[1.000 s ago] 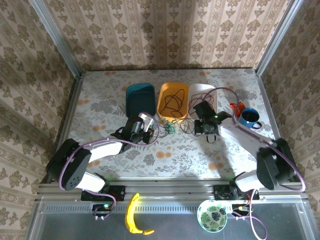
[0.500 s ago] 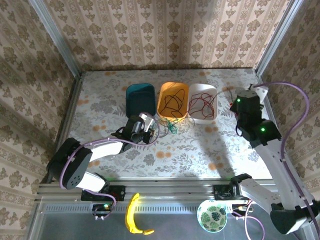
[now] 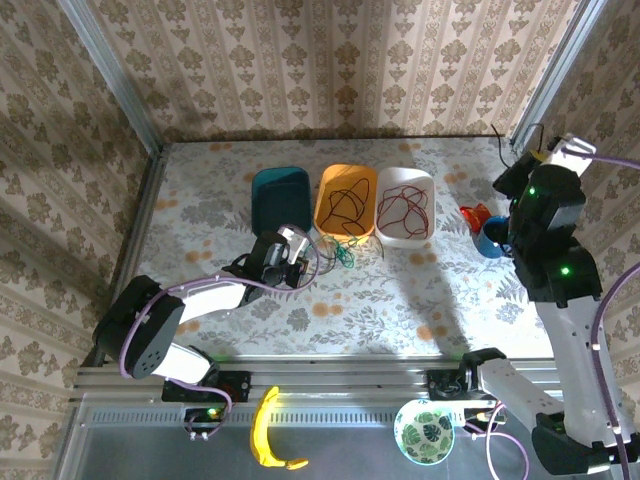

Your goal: Untangle the cables

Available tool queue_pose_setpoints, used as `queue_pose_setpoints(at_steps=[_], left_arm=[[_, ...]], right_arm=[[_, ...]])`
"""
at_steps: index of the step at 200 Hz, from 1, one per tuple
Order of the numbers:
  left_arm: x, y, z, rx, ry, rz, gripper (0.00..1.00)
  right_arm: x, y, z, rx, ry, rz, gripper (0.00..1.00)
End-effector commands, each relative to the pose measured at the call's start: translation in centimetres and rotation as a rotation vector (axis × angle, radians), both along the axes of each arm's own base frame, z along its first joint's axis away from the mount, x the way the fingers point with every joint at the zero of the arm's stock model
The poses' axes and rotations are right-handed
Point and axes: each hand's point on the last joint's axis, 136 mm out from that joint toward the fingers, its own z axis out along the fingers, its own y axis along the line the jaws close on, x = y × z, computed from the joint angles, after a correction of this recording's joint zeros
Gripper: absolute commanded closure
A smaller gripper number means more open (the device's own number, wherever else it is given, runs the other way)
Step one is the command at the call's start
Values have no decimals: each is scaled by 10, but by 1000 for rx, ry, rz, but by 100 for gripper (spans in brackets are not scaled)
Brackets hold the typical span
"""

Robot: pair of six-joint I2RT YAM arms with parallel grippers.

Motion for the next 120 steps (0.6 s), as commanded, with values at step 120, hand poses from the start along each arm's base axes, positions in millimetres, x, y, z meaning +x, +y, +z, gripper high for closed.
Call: queue_pose_setpoints(at_steps=[120], left_arm=[[6,-1,3,2,-2,6,100]], right_arm=[[158,229,-167,204,406,825,100]])
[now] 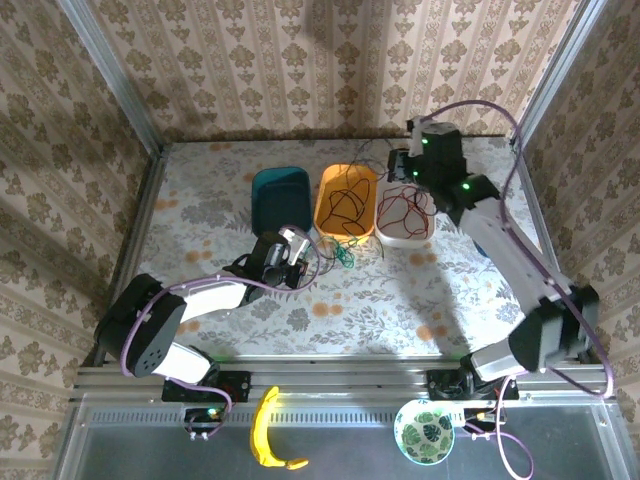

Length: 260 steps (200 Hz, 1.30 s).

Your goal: Untangle the cables

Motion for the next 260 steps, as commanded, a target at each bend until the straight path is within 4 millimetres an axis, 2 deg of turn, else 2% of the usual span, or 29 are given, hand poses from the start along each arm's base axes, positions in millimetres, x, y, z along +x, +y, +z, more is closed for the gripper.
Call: queue_pose_setpoints(at_steps=[1,23,55,78,98,123,134,140,158,179,199,212,231,260], left_arm=[[7,-2,7,-8,-10,9,100],[7,-1,7,-10,-12,14,100],[5,-1,7,-10,-9,14,100],[5,-1,7,-7,-8,13,100],[6,0,7,-7,-10,15,100],[6,-1,10,-10,-16,12,100],[6,-1,9,-8,-15,12,100],[6,-1,10,-7,-17,11,100],[5,0,11,-6,-19,10,100],[4,1,11,-6,-22,11,100],[3,1,10,-2,-21,5,100],[3,1,10,-3,-22,1,100],[2,-1,10,-7,-20,-11,100],[-4,-6,12,-27,-10,-48,100]], right_arm=[[16,35,-18,104,52,117,100],[23,49,-66,96,182,129,100],[29,45,-135,31,352,46,100],[33,47,-160,-7,398,29,100],[41,47,-173,-44,413,8,100],[52,49,-185,-131,417,13,97],[53,50,-187,-165,421,28,89],[54,51,-186,-184,414,27,79],[52,48,-169,-226,360,12,60],[42,38,-144,-231,299,-17,49],[22,31,-126,-231,260,-23,47],[2,32,-122,-222,254,3,47],[-31,36,-131,-215,282,57,47],[-75,46,-157,-182,364,141,47]])
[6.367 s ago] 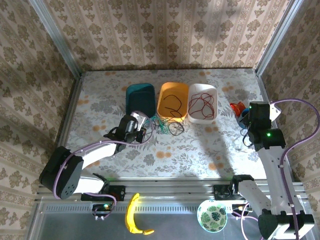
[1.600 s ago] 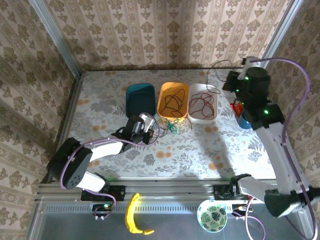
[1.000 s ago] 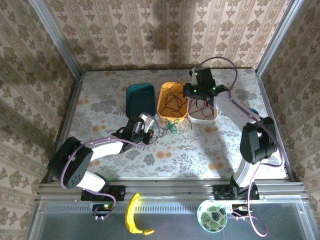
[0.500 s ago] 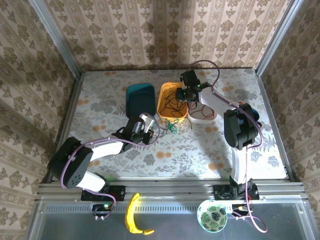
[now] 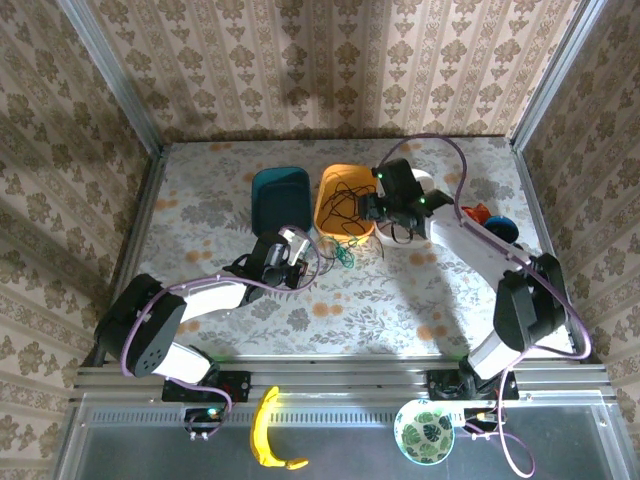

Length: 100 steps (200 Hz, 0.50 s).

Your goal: Untangle the cables

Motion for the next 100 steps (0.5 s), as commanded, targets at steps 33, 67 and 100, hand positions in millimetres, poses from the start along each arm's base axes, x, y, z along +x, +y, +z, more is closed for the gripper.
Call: queue_pose_setpoints(at_steps=[33,67,100], left_arm=[[-17,-17,17,-82,26,-127,100],[-29,-22,22,-108,67,-184,100],[-50,-32,40,-163,122,-294,100]], right_arm=[[-65,45,-50,79,167,244,46],[-64,64,-76,65,256,282,44],[-55,72,-100,45,333,280,44]])
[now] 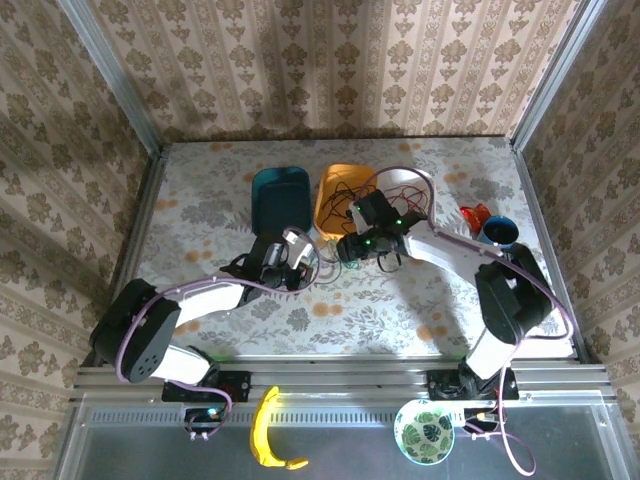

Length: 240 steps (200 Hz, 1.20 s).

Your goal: Untangle the cables

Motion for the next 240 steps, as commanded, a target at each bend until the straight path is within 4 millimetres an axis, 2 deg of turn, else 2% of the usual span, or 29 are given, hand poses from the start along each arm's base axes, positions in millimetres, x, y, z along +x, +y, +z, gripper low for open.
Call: queue_pose_setpoints(at_steps=[1,42,62,85,100,119,128,138,149,174,191,211,228,240], left_arm=[[-18,-12,28,-73,27,-128,100],[-43,-14,55,-105,65,-263,100],[-45,-10,66,-110,58,-280,100],[-46,-7,75,-142,52,-291,100],[-42,-3,70,-115,42,-275,100],[-31,6,53,-32,37,-213,100],[-27,9,45,1,49,-187,94],[-22,12,36,38,59,-159,90],[-15,16,26,86,62,-122,80],[-1,20,9,166,68,-61,77],[1,16,3,185,73,-62,78],[-2,6,2,166,71,-94,77],[-10,-5,8,113,60,-151,72],[-13,-10,13,85,43,-173,61]], right_arm=[[2,10,-9,5,56,29,43],[1,7,-35,-49,126,19,46],[-6,0,-46,-83,157,17,49],[-17,-11,-60,-113,201,1,61],[-23,-18,-65,-118,215,-16,72],[-28,-26,-67,-125,218,-45,87],[-30,-31,-68,-130,216,-63,91],[-32,-37,-67,-130,212,-80,92],[-34,-40,-65,-120,209,-90,92],[-35,-44,-59,-104,192,-111,93],[-33,-47,-55,-98,178,-127,93],[-31,-47,-51,-86,169,-133,93],[-30,-48,-50,-84,165,-135,93],[-29,-48,-49,-82,165,-135,93]])
